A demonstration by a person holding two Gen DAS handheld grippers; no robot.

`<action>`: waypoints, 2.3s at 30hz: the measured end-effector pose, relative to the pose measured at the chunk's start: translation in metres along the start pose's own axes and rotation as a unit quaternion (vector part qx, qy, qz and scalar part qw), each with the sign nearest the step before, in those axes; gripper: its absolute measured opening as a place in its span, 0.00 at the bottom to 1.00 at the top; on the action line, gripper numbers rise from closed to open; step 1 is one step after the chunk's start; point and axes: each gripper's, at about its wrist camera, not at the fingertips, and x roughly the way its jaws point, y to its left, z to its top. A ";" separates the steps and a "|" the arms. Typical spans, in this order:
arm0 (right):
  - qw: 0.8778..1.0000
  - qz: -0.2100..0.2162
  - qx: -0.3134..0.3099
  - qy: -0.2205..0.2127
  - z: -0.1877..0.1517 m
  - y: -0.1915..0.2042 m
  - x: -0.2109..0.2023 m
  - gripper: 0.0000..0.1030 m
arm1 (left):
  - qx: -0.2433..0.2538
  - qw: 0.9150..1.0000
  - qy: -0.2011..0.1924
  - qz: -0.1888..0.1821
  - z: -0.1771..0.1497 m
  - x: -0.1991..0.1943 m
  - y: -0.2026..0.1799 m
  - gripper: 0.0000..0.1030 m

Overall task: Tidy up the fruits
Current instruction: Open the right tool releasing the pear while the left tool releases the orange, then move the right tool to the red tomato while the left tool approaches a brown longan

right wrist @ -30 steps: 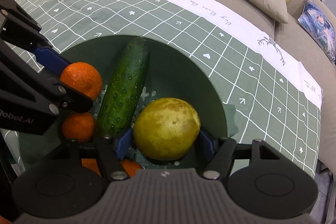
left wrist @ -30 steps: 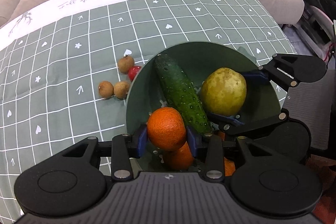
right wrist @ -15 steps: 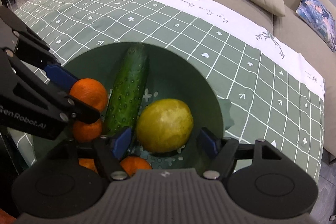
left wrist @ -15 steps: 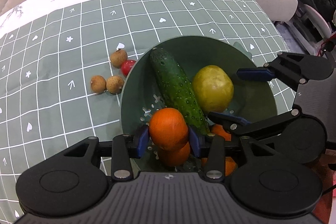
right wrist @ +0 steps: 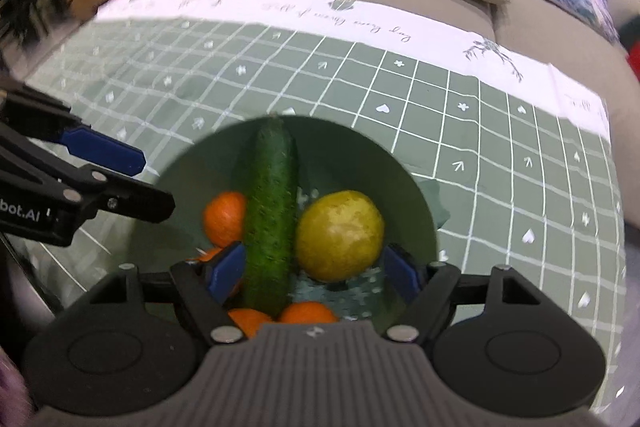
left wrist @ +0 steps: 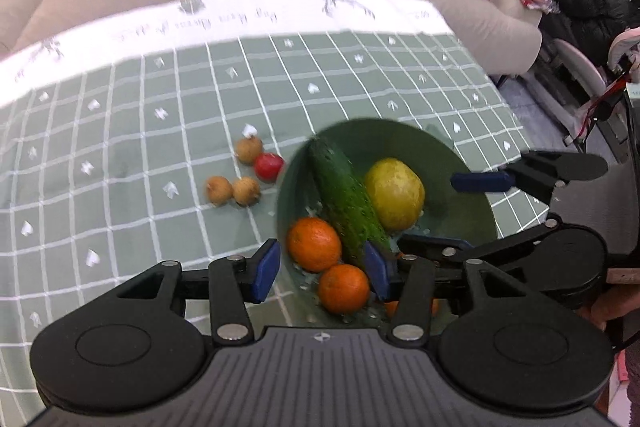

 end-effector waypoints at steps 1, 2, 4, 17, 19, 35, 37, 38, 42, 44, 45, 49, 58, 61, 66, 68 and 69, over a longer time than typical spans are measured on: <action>1.000 0.002 0.014 -0.004 0.000 0.003 -0.003 0.71 | 0.003 1.000 -0.007 0.002 0.000 -0.004 0.003 0.55; 1.000 0.003 0.028 -0.008 -0.001 0.006 -0.006 0.71 | 0.005 1.000 -0.014 0.005 0.000 -0.009 0.006 0.55; 0.999 0.006 0.050 -0.018 -0.001 0.014 -0.010 0.71 | 0.007 0.999 -0.030 0.008 -0.003 -0.019 0.016 0.55; 0.996 0.013 0.068 -0.054 0.004 0.078 -0.008 0.70 | 0.000 0.997 -0.076 0.017 -0.023 -0.042 0.067 0.55; 0.997 0.016 0.053 -0.054 0.007 0.084 -0.006 0.70 | 0.007 0.997 -0.079 0.016 -0.024 -0.042 0.071 0.54; 0.998 0.008 -0.059 0.022 0.104 0.060 0.042 0.40 | 0.071 0.996 -0.063 -0.004 0.005 0.002 0.086 0.48; 0.997 0.014 -0.066 0.044 0.117 0.054 0.057 0.34 | 0.075 0.996 -0.050 -0.007 0.009 0.012 0.087 0.45; 0.996 0.019 -0.069 0.059 0.123 0.051 0.066 0.27 | 0.075 0.996 -0.043 -0.009 0.010 0.017 0.087 0.45; 0.990 0.036 -0.069 0.116 0.135 0.042 0.098 0.25 | 0.079 0.996 -0.016 -0.023 0.015 0.038 0.088 0.45; 0.986 0.041 -0.073 0.145 0.139 0.039 0.115 0.23 | 0.082 0.996 -0.006 -0.027 0.017 0.047 0.087 0.45; 0.984 0.042 -0.076 0.156 0.140 0.038 0.121 0.23 | 0.082 0.996 -0.001 -0.028 0.018 0.051 0.088 0.44; 0.976 0.058 -0.081 0.196 0.143 0.034 0.141 0.23 | 0.086 0.996 0.015 -0.032 0.021 0.065 0.089 0.43; 0.967 0.072 -0.108 0.218 0.140 0.039 0.162 0.23 | 0.104 0.994 0.032 -0.029 0.028 0.085 0.086 0.42; 0.969 0.075 -0.107 0.211 0.140 0.039 0.164 0.24 | 0.104 0.994 0.037 -0.027 0.030 0.089 0.086 0.41; 0.967 0.074 -0.108 0.217 0.138 0.039 0.170 0.24 | 0.096 0.994 0.038 -0.032 0.033 0.094 0.087 0.40; 0.968 0.073 -0.108 0.215 0.138 0.039 0.172 0.24 | 0.094 0.994 0.036 -0.035 0.035 0.094 0.088 0.40; 0.968 0.073 -0.106 0.215 0.139 0.038 0.173 0.24 | 0.092 0.994 0.035 -0.037 0.035 0.094 0.088 0.40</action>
